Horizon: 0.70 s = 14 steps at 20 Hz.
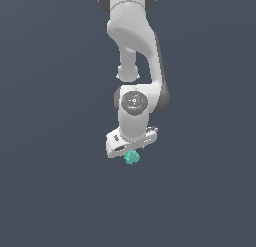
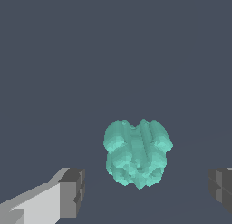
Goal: Pick up the object and move it to a goal position.
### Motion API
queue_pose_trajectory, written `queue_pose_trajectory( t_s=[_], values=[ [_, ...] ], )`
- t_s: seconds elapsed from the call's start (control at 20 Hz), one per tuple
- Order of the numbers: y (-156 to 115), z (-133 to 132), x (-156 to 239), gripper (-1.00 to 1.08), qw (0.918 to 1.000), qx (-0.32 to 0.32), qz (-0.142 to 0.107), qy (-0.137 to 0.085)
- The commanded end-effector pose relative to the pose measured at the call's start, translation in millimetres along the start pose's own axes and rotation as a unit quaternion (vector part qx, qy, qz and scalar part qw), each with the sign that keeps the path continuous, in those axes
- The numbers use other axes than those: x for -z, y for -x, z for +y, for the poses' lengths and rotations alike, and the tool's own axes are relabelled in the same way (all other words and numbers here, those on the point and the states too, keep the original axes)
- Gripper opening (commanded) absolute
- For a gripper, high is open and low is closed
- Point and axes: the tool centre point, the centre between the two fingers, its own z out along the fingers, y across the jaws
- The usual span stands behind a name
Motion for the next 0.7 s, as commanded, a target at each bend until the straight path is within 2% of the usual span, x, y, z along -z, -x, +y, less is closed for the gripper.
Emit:
queue_pose_trajectory(
  t_s=[0.0, 0.25, 0.65],
  values=[
    [0.0, 0.0, 0.0, 1.00, 1.0000, 0.000, 0.000, 0.000],
    [0.1, 0.1, -9.8, 1.00, 1.0000, 0.000, 0.000, 0.000],
    [0.5, -0.2, -47.4, 1.00, 1.0000, 0.002, 0.001, 0.000]
  ],
)
